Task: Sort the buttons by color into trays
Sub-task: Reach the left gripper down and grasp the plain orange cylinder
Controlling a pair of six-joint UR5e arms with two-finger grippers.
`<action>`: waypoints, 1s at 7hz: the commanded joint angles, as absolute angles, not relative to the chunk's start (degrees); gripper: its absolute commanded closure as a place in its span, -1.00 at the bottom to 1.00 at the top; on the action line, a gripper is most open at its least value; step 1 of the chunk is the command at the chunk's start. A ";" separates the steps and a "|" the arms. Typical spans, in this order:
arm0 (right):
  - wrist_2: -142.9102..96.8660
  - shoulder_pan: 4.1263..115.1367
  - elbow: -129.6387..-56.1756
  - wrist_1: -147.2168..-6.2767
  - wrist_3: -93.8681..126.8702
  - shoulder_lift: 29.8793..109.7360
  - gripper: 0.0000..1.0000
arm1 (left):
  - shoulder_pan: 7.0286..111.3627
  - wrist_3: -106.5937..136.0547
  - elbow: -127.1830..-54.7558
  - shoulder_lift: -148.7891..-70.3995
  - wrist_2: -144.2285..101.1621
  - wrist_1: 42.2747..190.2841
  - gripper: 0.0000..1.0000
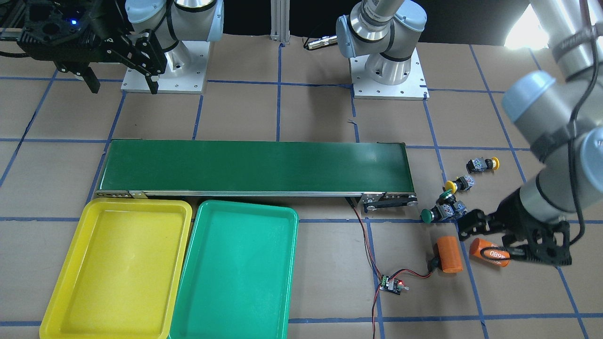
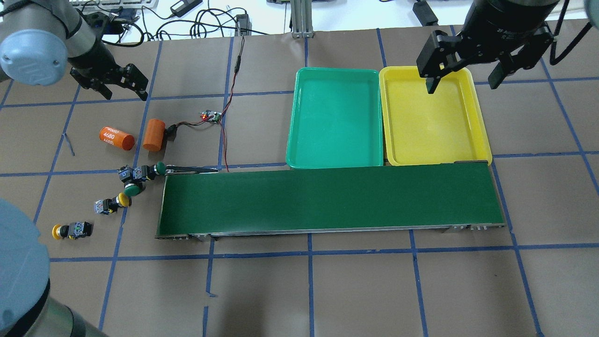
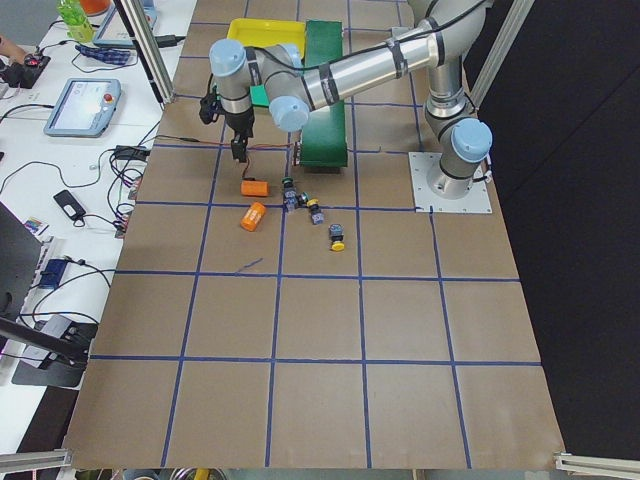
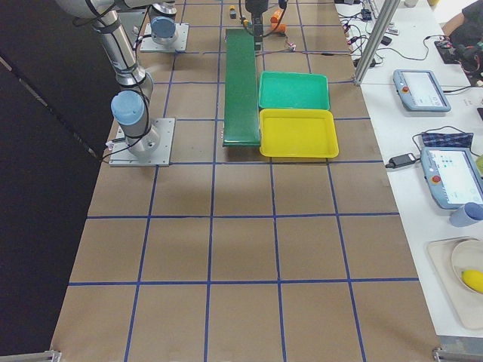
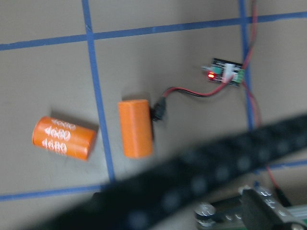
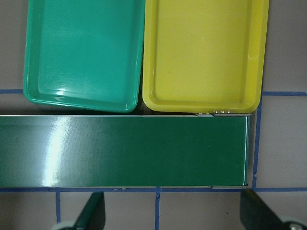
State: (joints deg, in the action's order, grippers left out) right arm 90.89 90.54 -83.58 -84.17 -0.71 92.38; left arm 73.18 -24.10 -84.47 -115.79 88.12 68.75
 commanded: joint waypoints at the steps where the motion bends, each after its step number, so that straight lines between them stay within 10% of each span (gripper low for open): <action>1: 90.97 90.53 -83.58 -84.11 -0.70 92.37 -1.00 | 72.51 -25.23 -89.00 -121.02 87.63 63.47 -1.00; 5: 91.23 90.53 -83.58 -84.11 -0.70 92.46 -1.00 | 72.51 -26.10 -93.16 -121.81 88.33 59.24 -0.90; 7: 91.23 90.53 -83.58 -84.11 -0.70 92.46 -1.00 | 72.51 -26.19 -93.78 -122.08 88.68 59.15 0.64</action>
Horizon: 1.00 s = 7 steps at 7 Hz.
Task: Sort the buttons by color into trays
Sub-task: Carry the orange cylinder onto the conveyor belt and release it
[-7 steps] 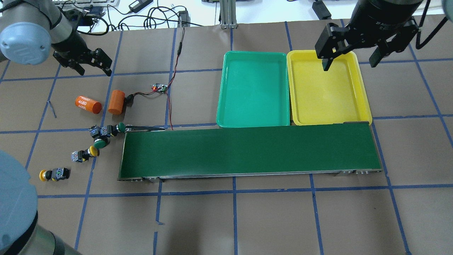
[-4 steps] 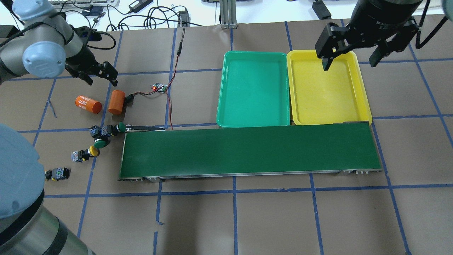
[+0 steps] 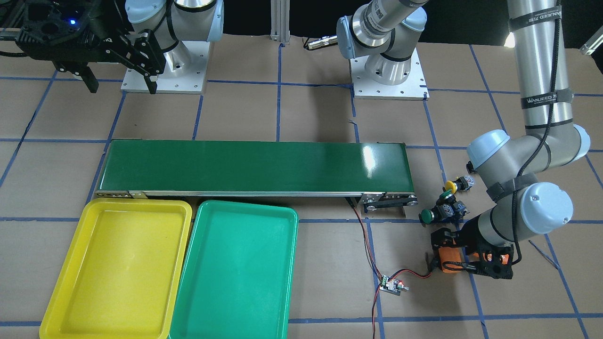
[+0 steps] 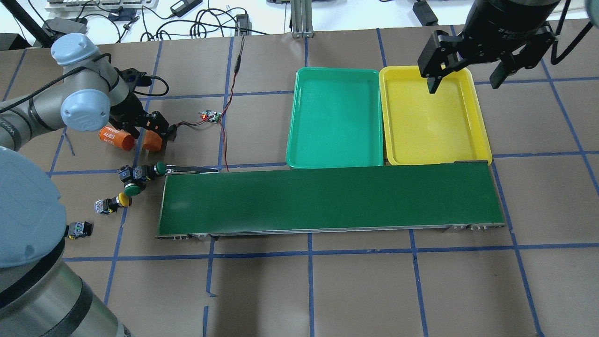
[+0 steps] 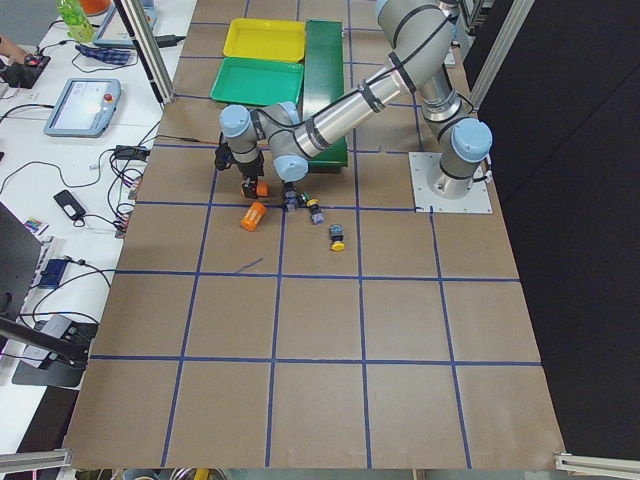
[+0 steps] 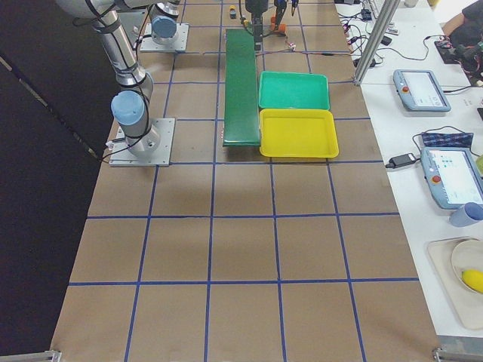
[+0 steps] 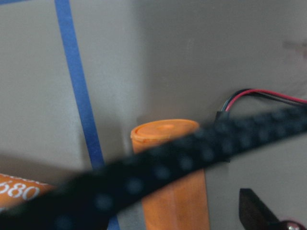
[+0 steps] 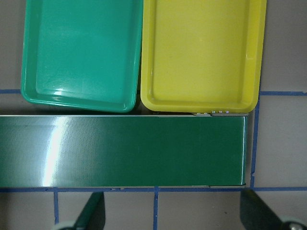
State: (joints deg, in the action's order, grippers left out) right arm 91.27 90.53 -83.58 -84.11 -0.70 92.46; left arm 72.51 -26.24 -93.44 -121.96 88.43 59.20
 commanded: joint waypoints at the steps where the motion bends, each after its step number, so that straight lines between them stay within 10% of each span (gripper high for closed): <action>1: 91.32 90.53 -83.58 -84.11 -0.70 92.46 -1.00 | 72.51 -26.19 -93.69 -121.91 88.42 59.15 0.76; 7: 91.32 90.53 -83.58 -84.11 -0.70 92.46 -1.00 | 83.62 -28.38 -100.24 -102.26 88.06 71.01 0.82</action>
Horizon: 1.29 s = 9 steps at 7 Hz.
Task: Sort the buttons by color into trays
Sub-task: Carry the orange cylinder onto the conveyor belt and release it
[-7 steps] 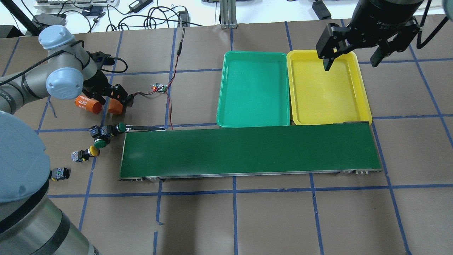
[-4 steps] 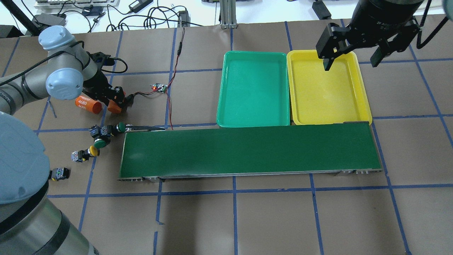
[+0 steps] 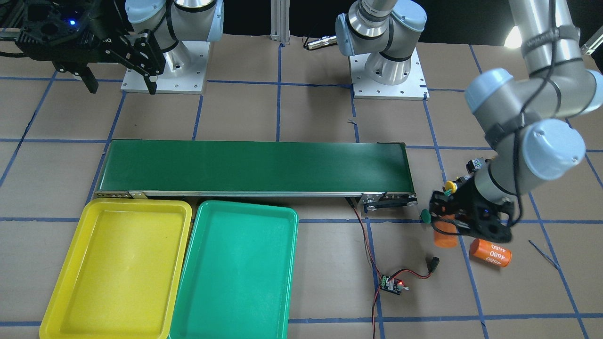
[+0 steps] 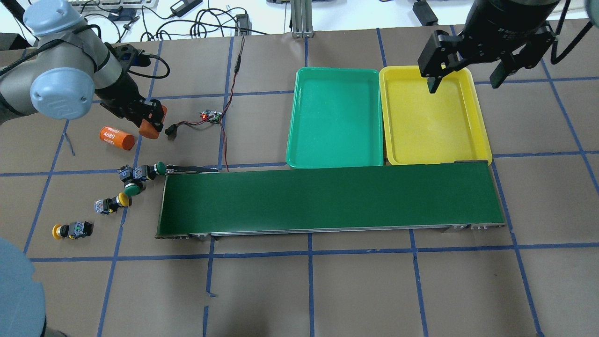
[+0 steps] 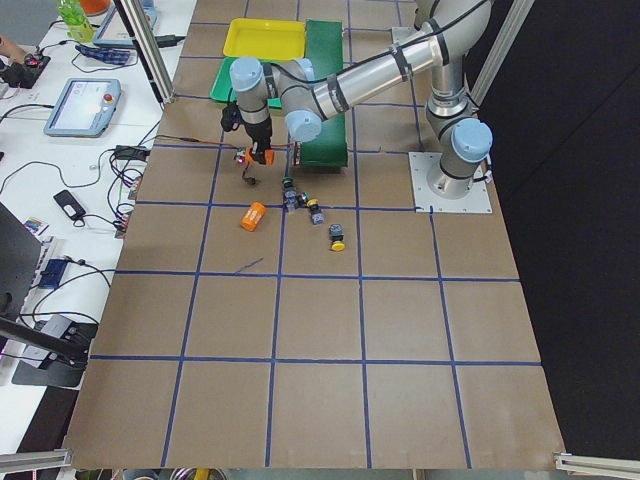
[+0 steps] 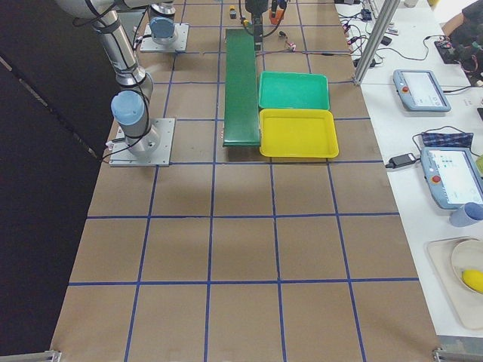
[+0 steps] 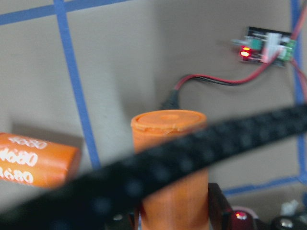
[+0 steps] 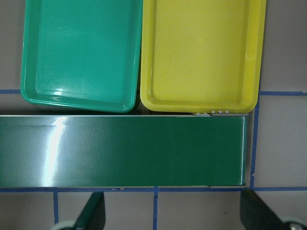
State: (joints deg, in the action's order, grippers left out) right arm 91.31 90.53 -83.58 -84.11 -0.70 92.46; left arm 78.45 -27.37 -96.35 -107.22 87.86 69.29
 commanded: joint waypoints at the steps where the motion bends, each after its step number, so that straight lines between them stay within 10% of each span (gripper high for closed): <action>1: 91.32 90.53 -83.58 -84.11 -0.70 92.46 -1.00 | 86.72 -31.61 -104.81 -97.61 88.24 71.45 0.83; 6: 91.23 90.44 -83.58 -84.02 -0.70 92.37 -1.00 | 87.28 -63.83 -122.07 -88.15 88.59 64.01 0.82; 9: 91.32 90.44 -83.58 -84.02 -0.70 92.46 -1.00 | 87.36 -68.11 -123.84 -88.33 91.05 59.33 0.42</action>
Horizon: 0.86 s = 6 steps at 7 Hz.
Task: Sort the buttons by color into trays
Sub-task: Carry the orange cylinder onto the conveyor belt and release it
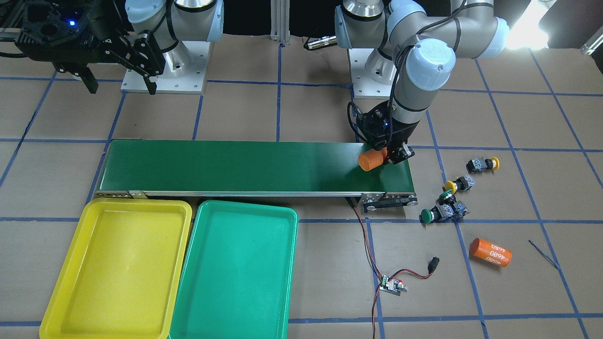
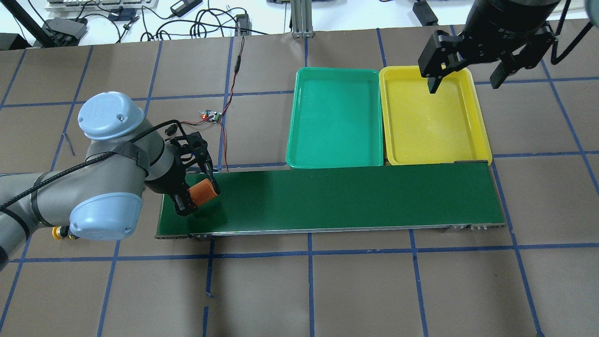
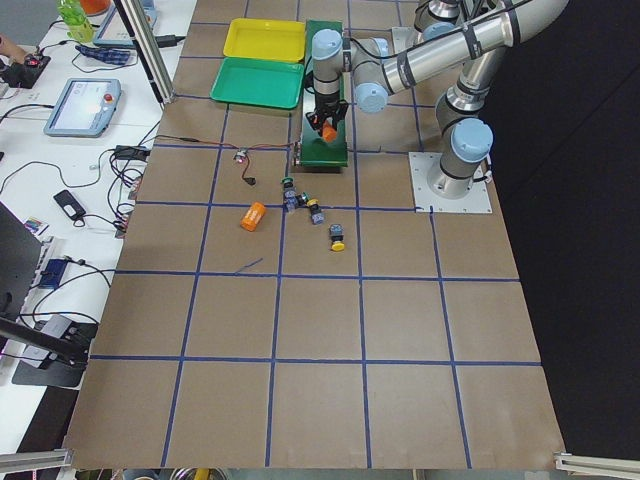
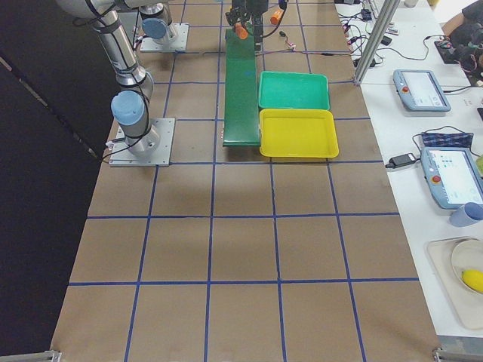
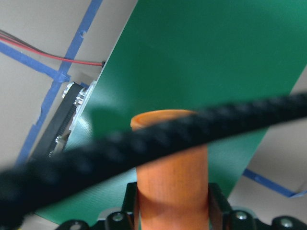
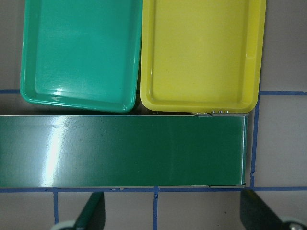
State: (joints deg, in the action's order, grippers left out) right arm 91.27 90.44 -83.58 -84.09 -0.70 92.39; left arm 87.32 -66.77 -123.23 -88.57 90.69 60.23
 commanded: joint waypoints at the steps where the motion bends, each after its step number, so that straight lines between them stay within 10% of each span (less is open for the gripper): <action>1: 91.32 90.44 -83.58 -84.11 -0.70 92.46 -1.00 | 87.36 -68.46 -124.01 -88.59 91.05 59.15 -0.99; 6: 91.32 90.44 -83.58 -84.11 -0.70 92.46 -1.00 | 81.43 -71.96 -116.23 -90.67 90.62 59.15 -1.00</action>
